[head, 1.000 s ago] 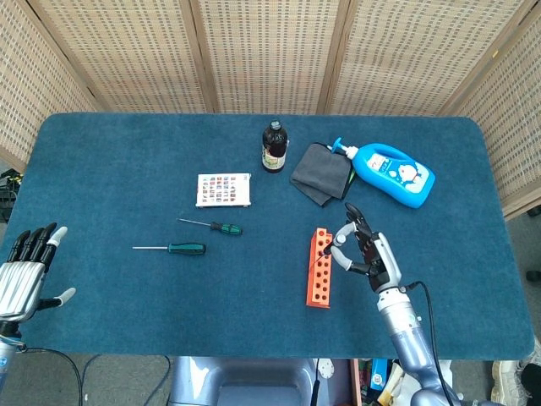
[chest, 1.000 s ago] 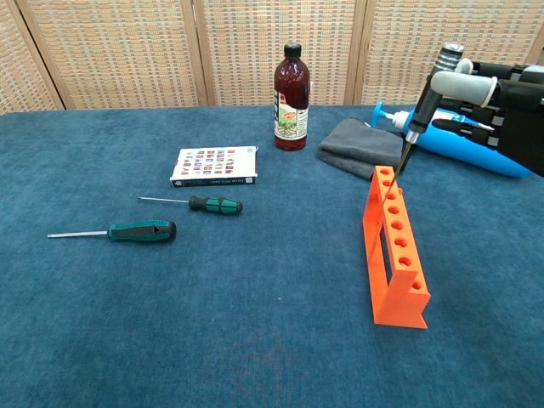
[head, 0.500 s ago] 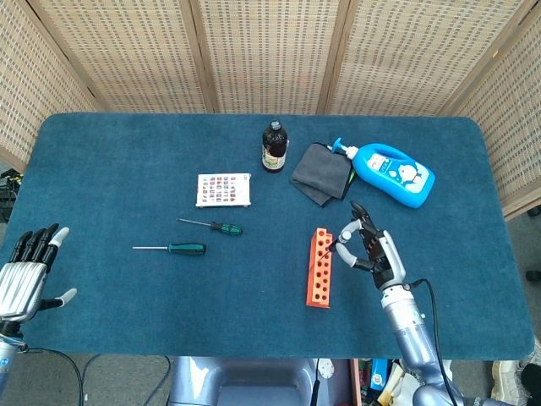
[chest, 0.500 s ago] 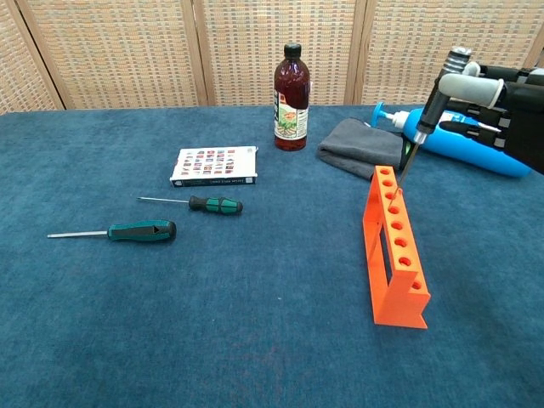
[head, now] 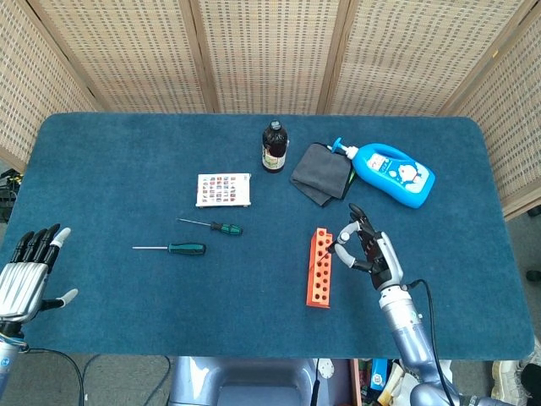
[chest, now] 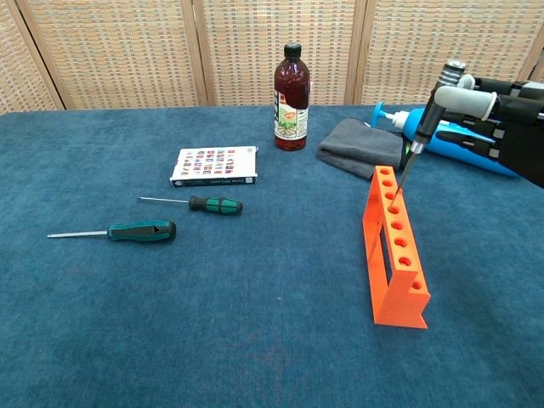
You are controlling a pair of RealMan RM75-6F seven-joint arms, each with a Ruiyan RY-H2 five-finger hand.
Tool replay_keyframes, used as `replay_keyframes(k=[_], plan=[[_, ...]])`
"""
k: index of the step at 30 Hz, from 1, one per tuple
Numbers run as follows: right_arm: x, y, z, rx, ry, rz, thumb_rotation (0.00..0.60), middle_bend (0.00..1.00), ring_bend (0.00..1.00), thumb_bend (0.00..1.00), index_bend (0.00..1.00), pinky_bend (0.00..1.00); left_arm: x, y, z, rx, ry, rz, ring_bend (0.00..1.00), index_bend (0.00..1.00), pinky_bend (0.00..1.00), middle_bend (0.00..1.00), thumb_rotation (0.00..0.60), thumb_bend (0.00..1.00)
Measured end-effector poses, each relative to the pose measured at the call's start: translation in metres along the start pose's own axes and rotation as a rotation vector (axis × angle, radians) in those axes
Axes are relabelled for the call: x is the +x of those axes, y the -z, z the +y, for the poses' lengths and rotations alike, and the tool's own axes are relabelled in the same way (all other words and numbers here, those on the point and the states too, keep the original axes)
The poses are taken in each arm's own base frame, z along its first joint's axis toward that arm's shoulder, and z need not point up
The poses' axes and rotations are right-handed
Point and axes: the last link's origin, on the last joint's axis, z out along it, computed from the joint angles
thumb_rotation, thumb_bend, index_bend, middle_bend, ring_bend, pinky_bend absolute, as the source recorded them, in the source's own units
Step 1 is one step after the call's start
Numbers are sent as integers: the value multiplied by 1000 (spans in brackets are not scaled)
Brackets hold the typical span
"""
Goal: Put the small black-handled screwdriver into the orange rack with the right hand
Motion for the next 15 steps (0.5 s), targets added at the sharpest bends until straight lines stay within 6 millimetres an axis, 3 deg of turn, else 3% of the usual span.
replay_keyframes(k=[15], plan=[[5, 6, 20, -35, -8, 11, 600, 36, 0, 302, 620, 0, -1, 0, 1, -4, -3, -4, 0, 0, 0, 0, 600, 0]])
